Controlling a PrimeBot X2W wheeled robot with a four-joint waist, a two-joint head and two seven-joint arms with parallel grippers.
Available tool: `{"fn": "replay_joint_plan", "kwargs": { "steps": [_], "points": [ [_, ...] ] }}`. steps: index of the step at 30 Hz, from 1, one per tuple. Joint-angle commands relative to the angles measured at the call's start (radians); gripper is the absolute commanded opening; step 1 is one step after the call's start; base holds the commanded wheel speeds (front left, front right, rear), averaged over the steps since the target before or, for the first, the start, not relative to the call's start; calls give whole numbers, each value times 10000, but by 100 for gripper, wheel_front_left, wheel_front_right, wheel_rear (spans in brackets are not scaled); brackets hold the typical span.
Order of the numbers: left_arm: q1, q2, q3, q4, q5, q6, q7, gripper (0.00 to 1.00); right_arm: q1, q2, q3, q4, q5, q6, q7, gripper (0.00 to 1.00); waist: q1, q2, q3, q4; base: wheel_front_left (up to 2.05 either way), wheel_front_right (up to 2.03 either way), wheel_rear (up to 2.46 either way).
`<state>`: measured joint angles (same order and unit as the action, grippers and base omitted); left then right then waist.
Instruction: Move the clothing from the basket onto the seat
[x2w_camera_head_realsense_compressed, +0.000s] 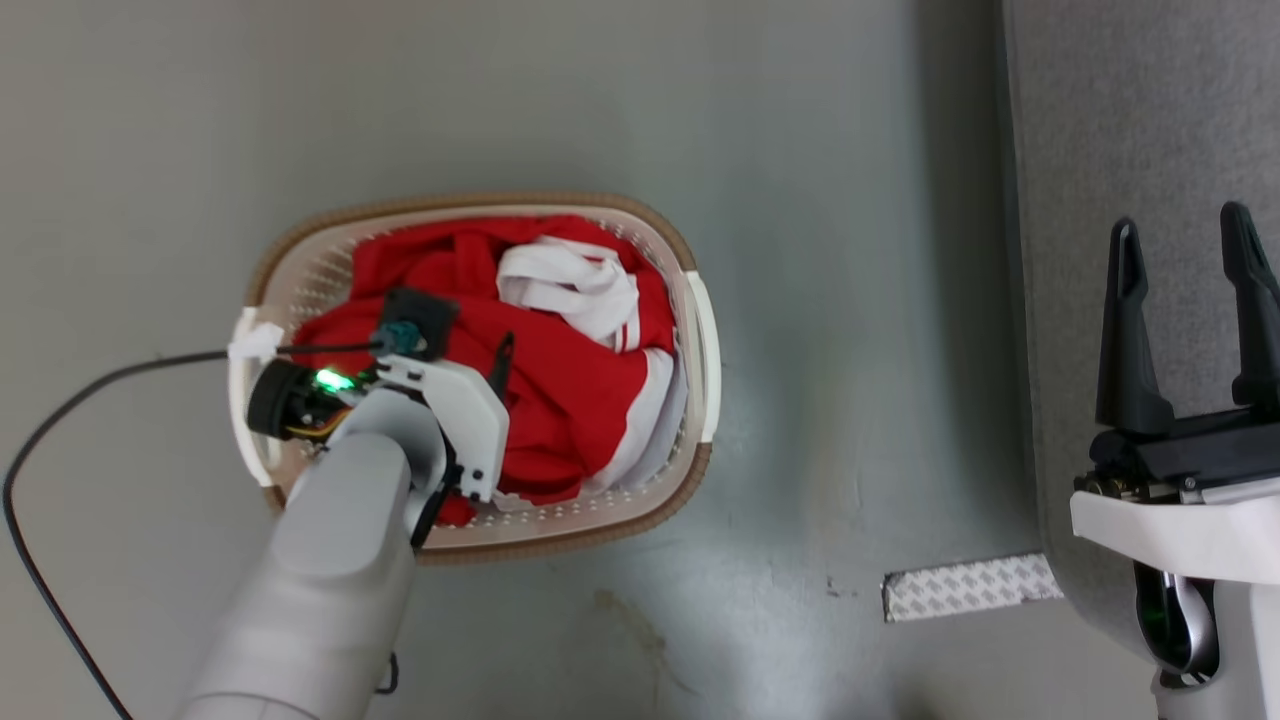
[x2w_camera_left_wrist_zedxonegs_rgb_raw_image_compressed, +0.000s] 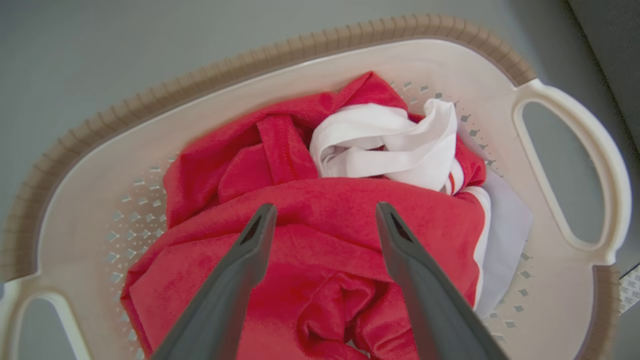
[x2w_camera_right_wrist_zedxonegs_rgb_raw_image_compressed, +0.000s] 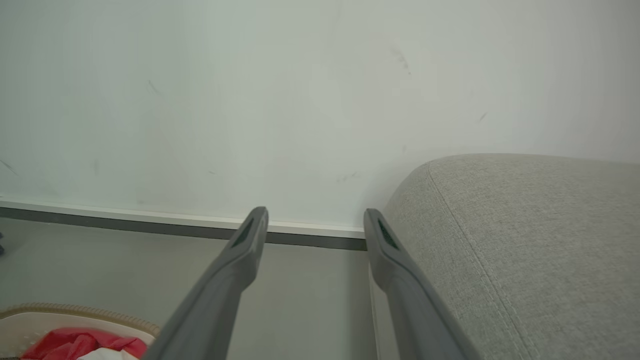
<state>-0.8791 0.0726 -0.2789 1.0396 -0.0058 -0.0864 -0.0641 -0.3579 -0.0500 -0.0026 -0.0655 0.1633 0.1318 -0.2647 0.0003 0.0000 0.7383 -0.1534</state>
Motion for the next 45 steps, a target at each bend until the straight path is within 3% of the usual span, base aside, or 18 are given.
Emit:
{"fn": "replay_joint_plan", "kwargs": {
  "steps": [1, 12, 23, 24, 26, 34, 45],
  "points": [
    [-155, 25, 27, 86, -43, 46, 11, 100, -191, -8, 21, -80, 64, -21, 4, 100, -3, 0, 327, -174, 0, 0, 0],
    [-1066, 239, -45, 1141, -65, 531, 355, 100, -462, -6, 332, -233, 555, -21, 4, 100, -3, 0, 972, -554, 0, 0, 0],
    [-1602, 632, -425, 1812, 154, 562, 370, 100, -578, -6, 673, -200, 701, -21, 5, 100, -3, 0, 1633, -932, 0, 0, 0],
    [-1641, 649, -487, 1837, 210, 511, 329, 98, -599, -6, 680, -203, 699, -21, 4, 100, -3, 0, 1676, -948, 0, 0, 0],
    [-1665, 614, -549, 1870, 172, 487, 154, 0, -616, -6, 664, -190, 681, -21, 4, 100, -3, 0, 1710, -955, 0, 0, 0],
    [-1149, 176, -397, 1993, -498, 120, -565, 0, -548, -13, 458, 183, 396, -21, 4, 100, -3, 0, 839, -485, 0, 0, 0],
    [671, -137, -270, 1778, -1578, -377, -1734, 0, 650, -14, 372, 934, 302, -21, 4, 100, -3, 0, -2151, 305, 0, 0, 0]
  ]
}}
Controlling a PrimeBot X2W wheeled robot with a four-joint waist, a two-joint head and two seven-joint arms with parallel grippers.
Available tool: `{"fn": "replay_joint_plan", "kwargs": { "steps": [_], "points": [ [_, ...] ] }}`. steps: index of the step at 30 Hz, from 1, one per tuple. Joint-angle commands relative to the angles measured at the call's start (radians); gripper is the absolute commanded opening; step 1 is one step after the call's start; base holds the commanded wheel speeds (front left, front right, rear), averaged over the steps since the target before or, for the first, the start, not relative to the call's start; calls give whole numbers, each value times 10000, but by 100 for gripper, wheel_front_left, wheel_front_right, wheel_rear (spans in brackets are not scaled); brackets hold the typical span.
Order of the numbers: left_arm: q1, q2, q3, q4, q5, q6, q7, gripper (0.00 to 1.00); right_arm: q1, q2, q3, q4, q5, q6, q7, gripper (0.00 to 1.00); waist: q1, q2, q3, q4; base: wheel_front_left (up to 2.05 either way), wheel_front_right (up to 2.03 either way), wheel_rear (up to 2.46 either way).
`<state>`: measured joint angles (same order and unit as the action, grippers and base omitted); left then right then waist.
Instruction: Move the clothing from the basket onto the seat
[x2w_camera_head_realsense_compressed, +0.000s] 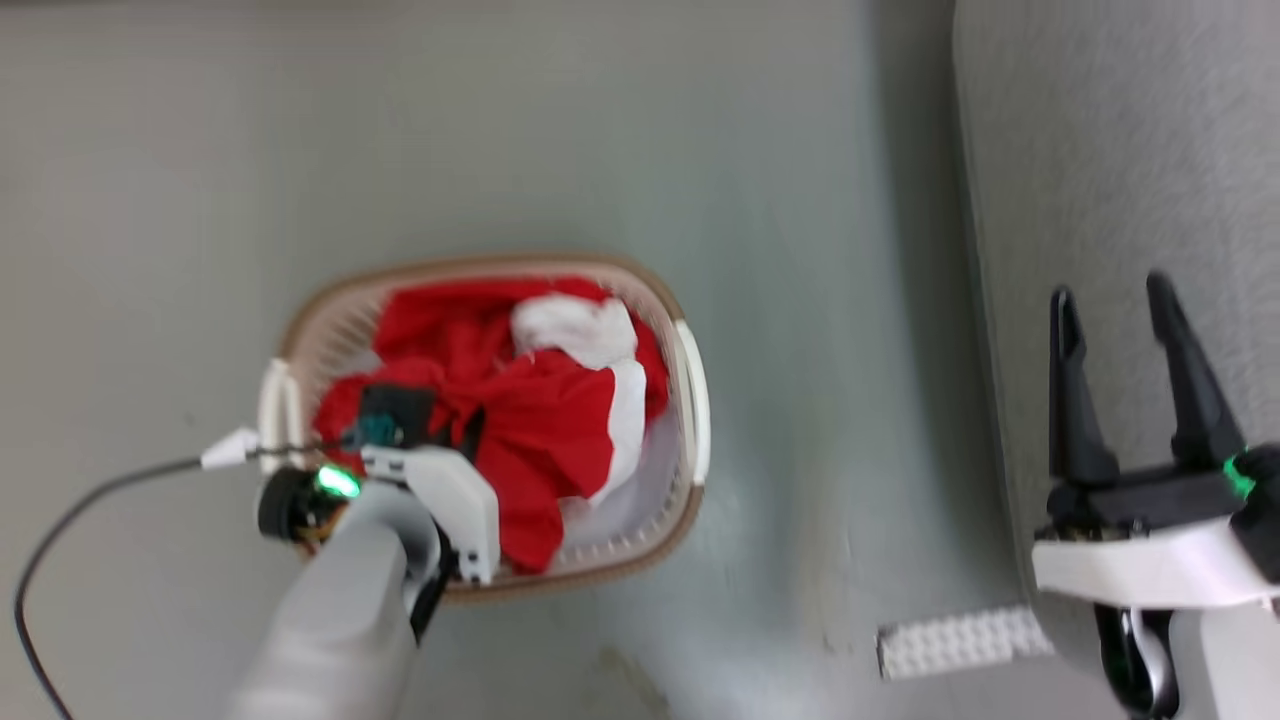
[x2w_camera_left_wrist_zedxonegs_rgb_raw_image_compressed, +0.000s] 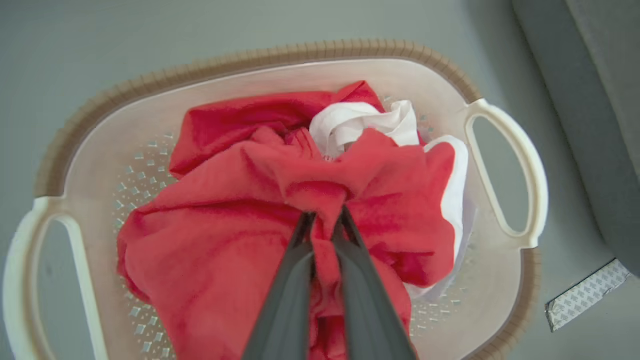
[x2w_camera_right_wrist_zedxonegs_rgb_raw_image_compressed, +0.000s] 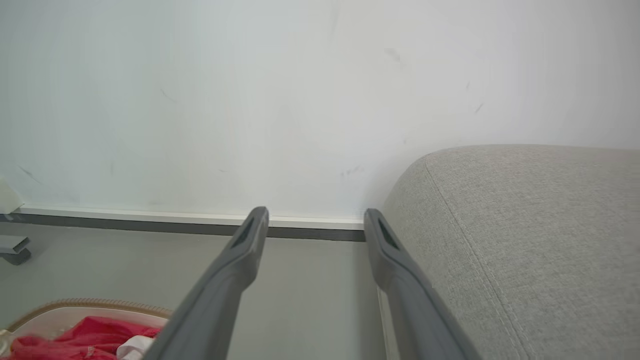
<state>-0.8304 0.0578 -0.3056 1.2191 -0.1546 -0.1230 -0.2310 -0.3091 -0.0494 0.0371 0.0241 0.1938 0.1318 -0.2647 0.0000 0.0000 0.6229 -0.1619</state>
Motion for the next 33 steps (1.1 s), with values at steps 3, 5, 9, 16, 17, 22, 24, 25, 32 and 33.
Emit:
{"fn": "replay_joint_plan", "kwargs": {
  "steps": [3, 5, 9, 16, 17, 22, 24, 25, 32, 33],
  "points": [
    [669, -17, -69, -301, -378, -60, -167, 0, 587, -18, -84, 231, -7, -21, 4, 100, 0, 0, -1789, 538, 0, 0, 0],
    [998, -33, -113, -567, -611, -75, -200, 0, 887, -20, -133, 334, -26, -21, 4, 100, 0, 0, -2307, 627, 0, 0, 0],
    [1624, -51, -224, -1302, -1091, -85, -258, 0, 1469, -20, -271, 476, -12, -21, 4, 100, 0, 0, -3214, 758, 0, 0, 0],
    [2542, 34, -298, -2926, -1742, -83, -103, 0, 2179, -18, -522, 576, -112, -21, 6, 100, 0, 0, -4257, 962, 0, 0, 0],
    [2682, 81, -275, -3216, -1783, -74, -60, 0, 2262, -17, -560, 587, -142, -21, 4, 100, 0, 0, -4381, 995, 0, 0, 0],
    [3435, 223, -89, -4847, -2124, 187, 269, 0, 2631, -17, -698, 623, -228, -21, 4, 100, 0, 0, -4896, 1127, 0, 0, 0],
    [3779, 333, -56, -5567, -2121, 308, 475, 0, 2755, -20, -732, 624, -263, -21, 4, 100, 0, 0, -5084, 1143, 0, 0, 0],
    [3779, 333, -56, -5567, -2121, 308, 475, 0, 2755, -20, -732, 624, -263, -21, 4, 100, 0, 0, -5084, 1143, 0, 0, 0],
    [5014, 620, -70, -8131, -2255, 767, 1352, 0, 3083, -18, -787, 661, -276, -21, 4, 100, 0, 0, -5601, 1121, 0, 0, 0],
    [5160, 672, -60, -8465, -2281, 833, 1477, 0, 3120, -17, -778, 674, -274, -21, 4, 100, 0, 0, -5662, 1107, 0, 0, 0]
  ]
}}
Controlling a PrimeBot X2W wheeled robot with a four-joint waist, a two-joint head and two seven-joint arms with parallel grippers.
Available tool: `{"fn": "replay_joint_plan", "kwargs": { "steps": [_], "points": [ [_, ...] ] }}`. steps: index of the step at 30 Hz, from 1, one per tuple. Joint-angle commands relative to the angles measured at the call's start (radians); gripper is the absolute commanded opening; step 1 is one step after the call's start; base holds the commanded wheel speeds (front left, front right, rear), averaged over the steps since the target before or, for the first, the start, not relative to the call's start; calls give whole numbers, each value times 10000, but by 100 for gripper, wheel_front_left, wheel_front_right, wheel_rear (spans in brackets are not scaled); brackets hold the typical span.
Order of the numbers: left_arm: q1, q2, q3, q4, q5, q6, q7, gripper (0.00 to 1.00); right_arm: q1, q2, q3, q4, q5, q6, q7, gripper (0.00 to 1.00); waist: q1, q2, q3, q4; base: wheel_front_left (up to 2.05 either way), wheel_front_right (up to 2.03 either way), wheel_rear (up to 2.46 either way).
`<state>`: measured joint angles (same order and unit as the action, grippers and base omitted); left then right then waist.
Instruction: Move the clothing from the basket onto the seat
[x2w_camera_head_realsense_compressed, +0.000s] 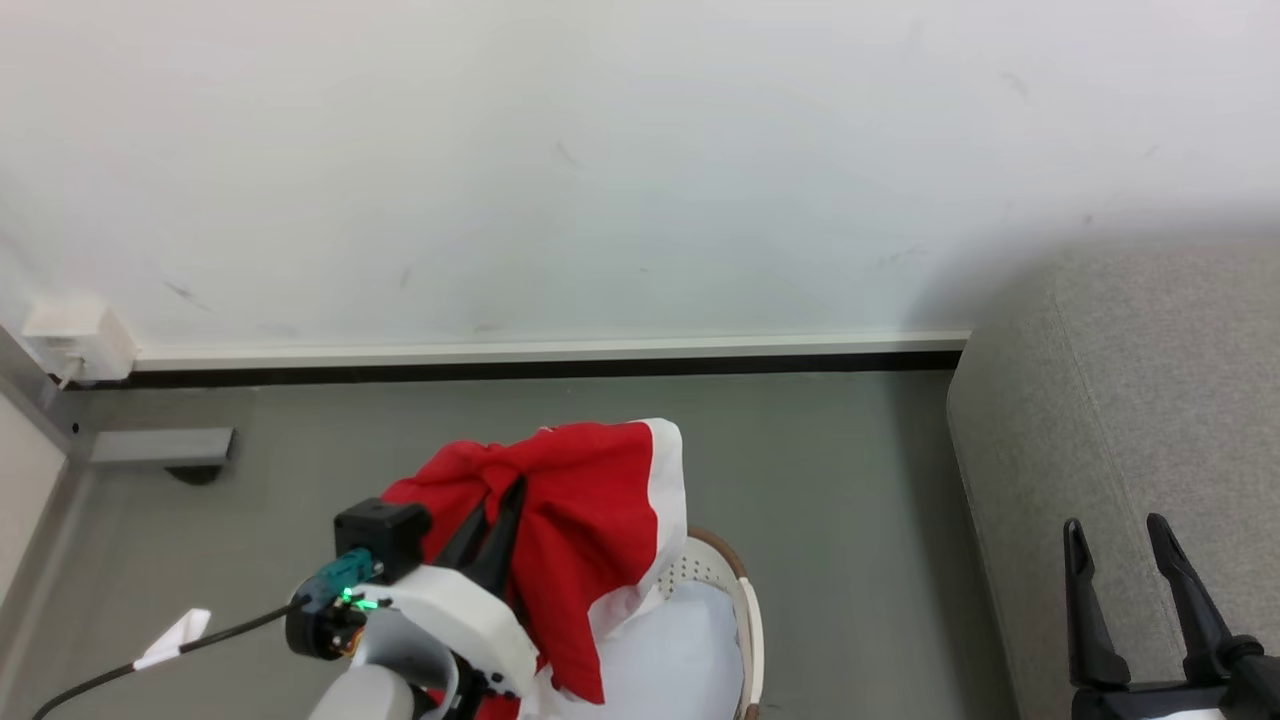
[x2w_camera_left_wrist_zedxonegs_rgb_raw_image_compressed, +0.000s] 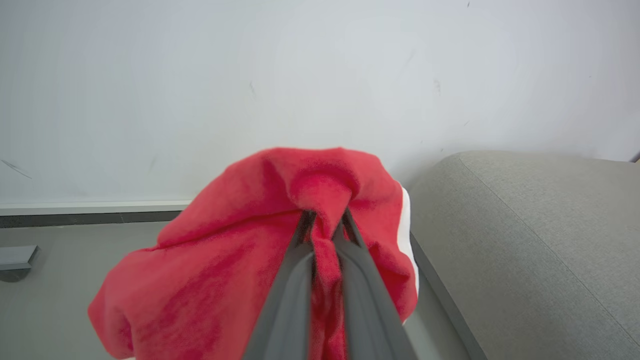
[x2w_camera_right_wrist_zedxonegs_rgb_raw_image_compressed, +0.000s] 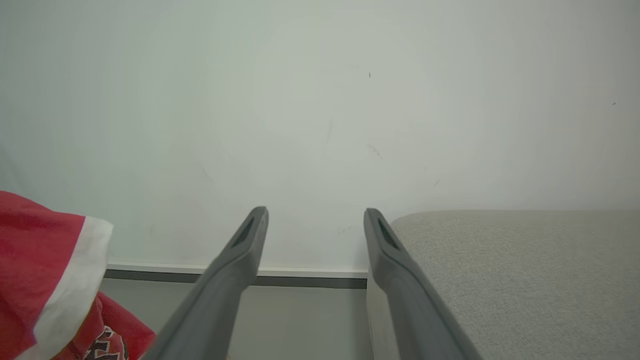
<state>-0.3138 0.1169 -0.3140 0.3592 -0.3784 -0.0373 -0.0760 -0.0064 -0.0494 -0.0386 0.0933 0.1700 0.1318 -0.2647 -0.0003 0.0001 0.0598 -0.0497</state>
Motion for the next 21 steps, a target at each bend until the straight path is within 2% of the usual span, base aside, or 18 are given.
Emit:
{"fn": "replay_joint_plan", "kwargs": {
  "steps": [1, 9, 21],
  "points": [
    [139, 132, 32, -178, -64, 49, 61, 0, 136, -17, -16, 2, -31, -21, 4, 100, 3, -1, -103, -30, 0, 0, 0],
    [1056, 505, 110, -1695, -105, 483, 749, 0, 528, -18, -20, 123, -16, -21, 4, 100, 3, -1, -689, -172, 0, 0, 0],
    [1560, 910, 277, -2455, -175, 790, 1134, 0, 862, -18, -161, 190, 6, -21, 4, 100, 3, -1, -1161, -327, 0, 0, 0]
  ]
}}
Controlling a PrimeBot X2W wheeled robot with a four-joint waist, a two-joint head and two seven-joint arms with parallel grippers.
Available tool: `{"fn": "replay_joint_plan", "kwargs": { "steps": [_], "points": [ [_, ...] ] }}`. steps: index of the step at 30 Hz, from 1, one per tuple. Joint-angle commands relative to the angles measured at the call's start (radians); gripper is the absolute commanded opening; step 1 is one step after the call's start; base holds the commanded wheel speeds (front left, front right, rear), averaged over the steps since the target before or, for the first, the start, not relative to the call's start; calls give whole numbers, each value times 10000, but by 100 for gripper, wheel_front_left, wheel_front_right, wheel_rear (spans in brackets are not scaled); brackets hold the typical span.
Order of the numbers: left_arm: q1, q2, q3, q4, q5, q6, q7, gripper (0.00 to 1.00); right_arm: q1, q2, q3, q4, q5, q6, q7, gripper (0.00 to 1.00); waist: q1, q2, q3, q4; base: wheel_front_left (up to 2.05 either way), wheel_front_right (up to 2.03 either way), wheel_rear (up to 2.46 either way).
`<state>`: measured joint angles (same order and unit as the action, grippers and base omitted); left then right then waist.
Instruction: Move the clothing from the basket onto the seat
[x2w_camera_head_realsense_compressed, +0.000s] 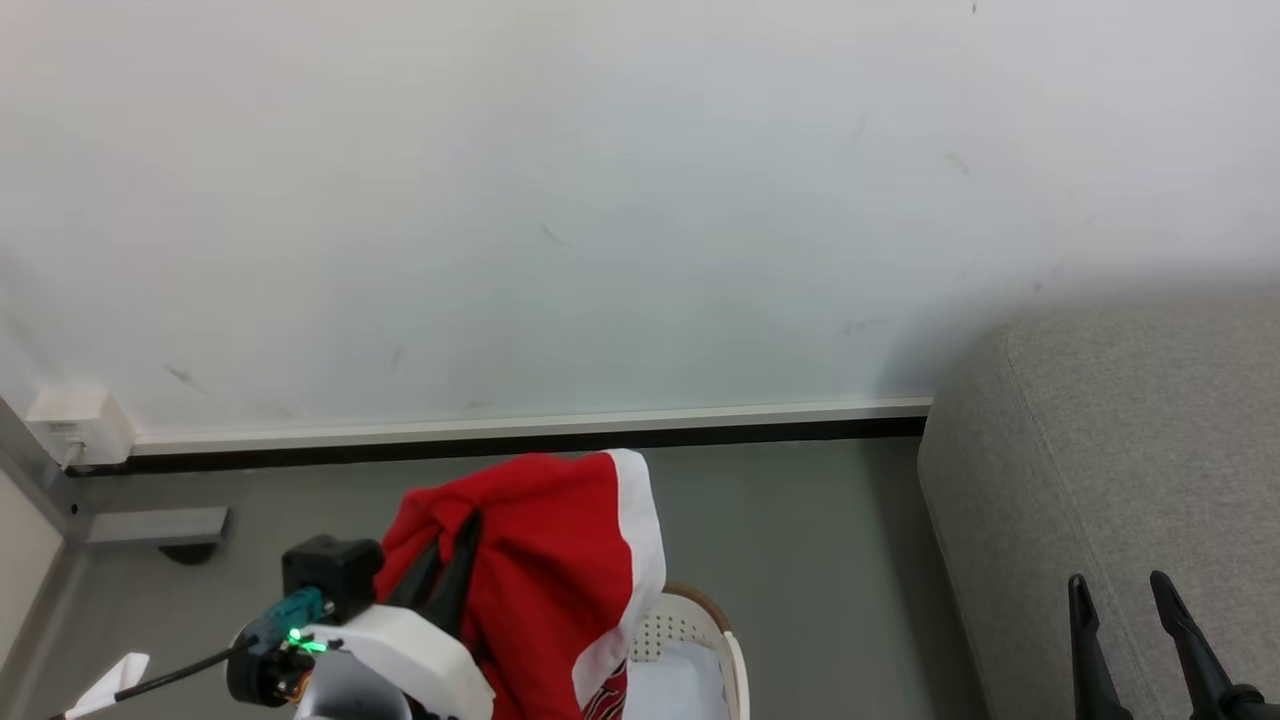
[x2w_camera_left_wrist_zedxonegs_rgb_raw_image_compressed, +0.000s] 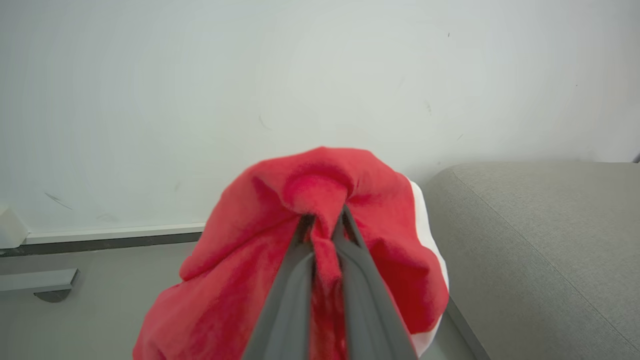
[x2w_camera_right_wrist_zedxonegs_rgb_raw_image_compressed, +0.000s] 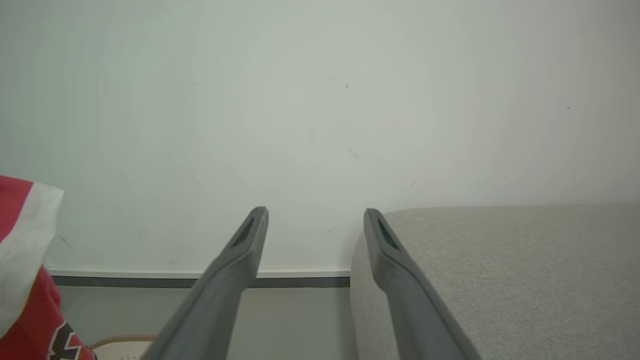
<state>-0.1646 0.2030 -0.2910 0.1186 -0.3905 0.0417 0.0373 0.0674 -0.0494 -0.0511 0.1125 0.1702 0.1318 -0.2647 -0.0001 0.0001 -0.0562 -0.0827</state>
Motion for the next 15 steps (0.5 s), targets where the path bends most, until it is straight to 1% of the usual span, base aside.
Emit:
{"fn": "replay_joint_plan", "kwargs": {
  "steps": [1, 7, 15],
  "points": [
    [68, 78, 55, -87, -60, 8, 18, 0, 152, -18, -46, -4, 16, -21, 4, 100, 1, -1, -18, 7, 0, 0, 0],
    [-48, 183, 44, -241, -14, 88, 99, 0, 113, -18, 26, -16, 66, -21, 4, 100, 1, -1, -1, 41, 0, 0, 0],
    [-181, 229, -35, -284, 8, 84, 70, 0, 26, -18, 177, 7, 79, -21, 4, 100, 1, -1, 98, 70, 0, 0, 0]
  ]
}}
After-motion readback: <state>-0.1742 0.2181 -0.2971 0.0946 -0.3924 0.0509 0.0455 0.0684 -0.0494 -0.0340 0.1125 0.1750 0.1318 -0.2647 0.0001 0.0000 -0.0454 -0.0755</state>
